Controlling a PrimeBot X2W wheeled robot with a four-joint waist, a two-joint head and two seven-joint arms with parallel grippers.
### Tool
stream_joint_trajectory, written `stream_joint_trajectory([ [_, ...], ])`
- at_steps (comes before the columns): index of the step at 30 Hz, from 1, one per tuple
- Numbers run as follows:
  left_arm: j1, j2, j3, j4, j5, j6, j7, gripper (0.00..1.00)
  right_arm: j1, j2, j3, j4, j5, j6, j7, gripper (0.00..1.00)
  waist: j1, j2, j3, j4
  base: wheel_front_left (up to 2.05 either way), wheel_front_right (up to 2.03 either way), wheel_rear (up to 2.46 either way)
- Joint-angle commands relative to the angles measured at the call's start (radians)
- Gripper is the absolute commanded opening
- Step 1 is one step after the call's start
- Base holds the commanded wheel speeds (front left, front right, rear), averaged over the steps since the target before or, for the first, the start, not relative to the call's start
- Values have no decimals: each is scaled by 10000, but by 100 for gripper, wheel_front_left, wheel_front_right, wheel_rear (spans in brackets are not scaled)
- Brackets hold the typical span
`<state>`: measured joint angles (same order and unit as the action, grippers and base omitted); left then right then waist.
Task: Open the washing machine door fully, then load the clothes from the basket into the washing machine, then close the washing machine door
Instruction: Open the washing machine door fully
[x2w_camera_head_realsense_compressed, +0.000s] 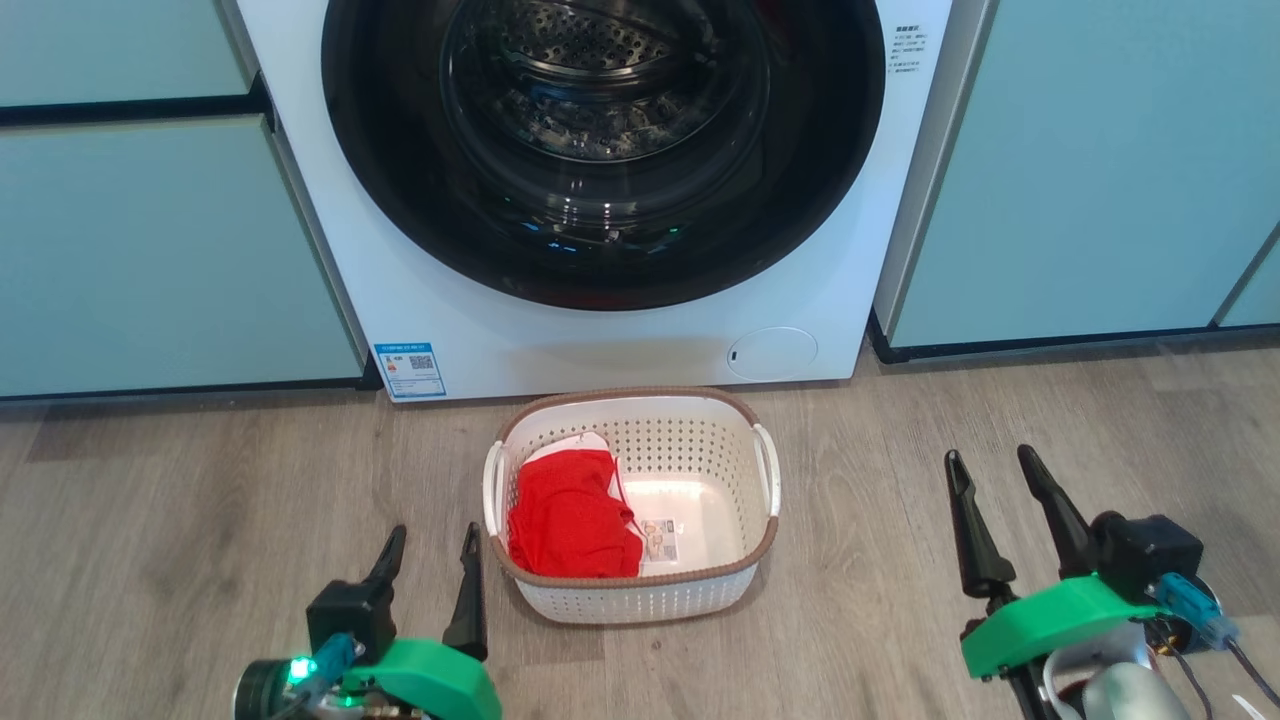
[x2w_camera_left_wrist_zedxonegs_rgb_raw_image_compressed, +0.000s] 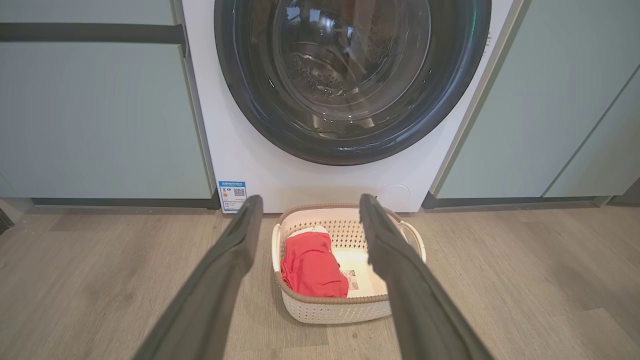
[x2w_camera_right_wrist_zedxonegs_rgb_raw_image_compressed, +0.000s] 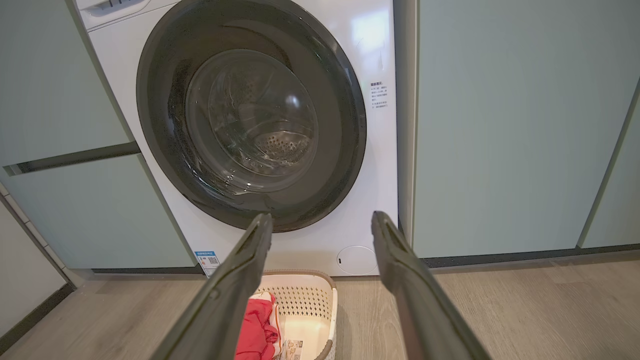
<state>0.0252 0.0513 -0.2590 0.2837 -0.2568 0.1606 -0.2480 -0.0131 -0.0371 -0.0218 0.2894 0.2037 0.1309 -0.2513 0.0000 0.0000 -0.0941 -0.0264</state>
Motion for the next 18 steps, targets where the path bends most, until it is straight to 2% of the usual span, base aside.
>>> stream_joint_trajectory([
  [1,-448,-10,334,-307,-60,-35,-138,100,-591,-131,274,-317,-25,-2,-105,100,0,0,0,-6,0,0,0],
  [9,-432,-10,367,-298,5,-99,-138,100,-605,-131,292,-276,-20,-2,-105,100,0,0,-2,-38,46,46,-92],
  [18,-397,-10,378,-296,22,-117,-138,100,-653,-131,256,-245,-73,-2,-105,100,0,0,-41,-72,110,110,-220],
])
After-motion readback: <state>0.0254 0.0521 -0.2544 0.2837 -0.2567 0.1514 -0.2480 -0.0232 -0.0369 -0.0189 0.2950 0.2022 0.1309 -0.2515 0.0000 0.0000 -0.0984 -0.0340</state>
